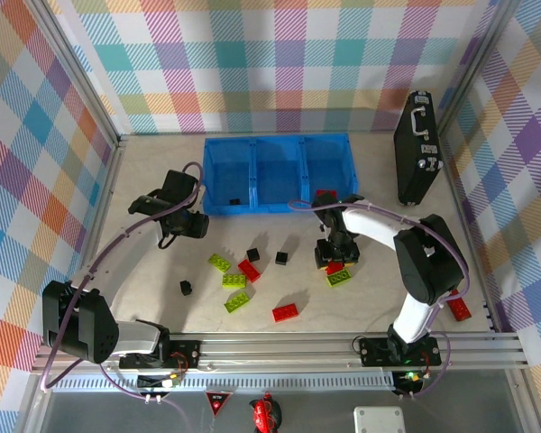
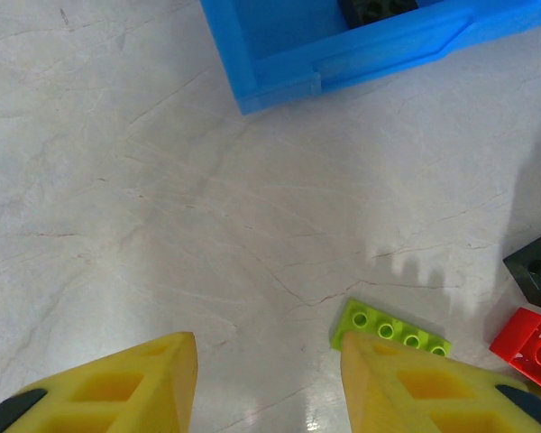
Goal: Sort the legos into containers by color
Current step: Pick up the lego from the bottom-center of the table.
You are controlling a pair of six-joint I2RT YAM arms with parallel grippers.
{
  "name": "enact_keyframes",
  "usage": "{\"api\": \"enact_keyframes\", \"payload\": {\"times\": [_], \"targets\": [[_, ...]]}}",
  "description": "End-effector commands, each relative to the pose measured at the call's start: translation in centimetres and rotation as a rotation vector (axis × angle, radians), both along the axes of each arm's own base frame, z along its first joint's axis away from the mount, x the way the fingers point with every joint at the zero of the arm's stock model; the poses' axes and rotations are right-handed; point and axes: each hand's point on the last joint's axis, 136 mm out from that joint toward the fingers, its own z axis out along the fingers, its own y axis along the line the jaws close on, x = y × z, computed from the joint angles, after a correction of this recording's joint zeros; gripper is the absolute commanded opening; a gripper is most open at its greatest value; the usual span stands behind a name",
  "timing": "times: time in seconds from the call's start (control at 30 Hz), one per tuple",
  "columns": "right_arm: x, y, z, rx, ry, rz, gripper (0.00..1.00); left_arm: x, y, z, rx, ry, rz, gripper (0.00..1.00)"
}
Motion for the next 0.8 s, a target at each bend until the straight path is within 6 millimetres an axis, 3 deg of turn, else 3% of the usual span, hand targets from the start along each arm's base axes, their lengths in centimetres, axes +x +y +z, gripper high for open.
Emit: {"api": "enact_keyframes", "payload": {"times": [0.0,0.77], "targets": [[-0.4,-0.8,-0.4,-0.047,0.008,0.024,0.6,0.0,0.1,0.2,0.009,-0.01,-0.006,0.46],[0.8,-2.9,0.2,-0.112,-0.023,-0.012,0.52,0.1,0.3,0.3,0.023,-0.015,-0.003,0.46]]}}
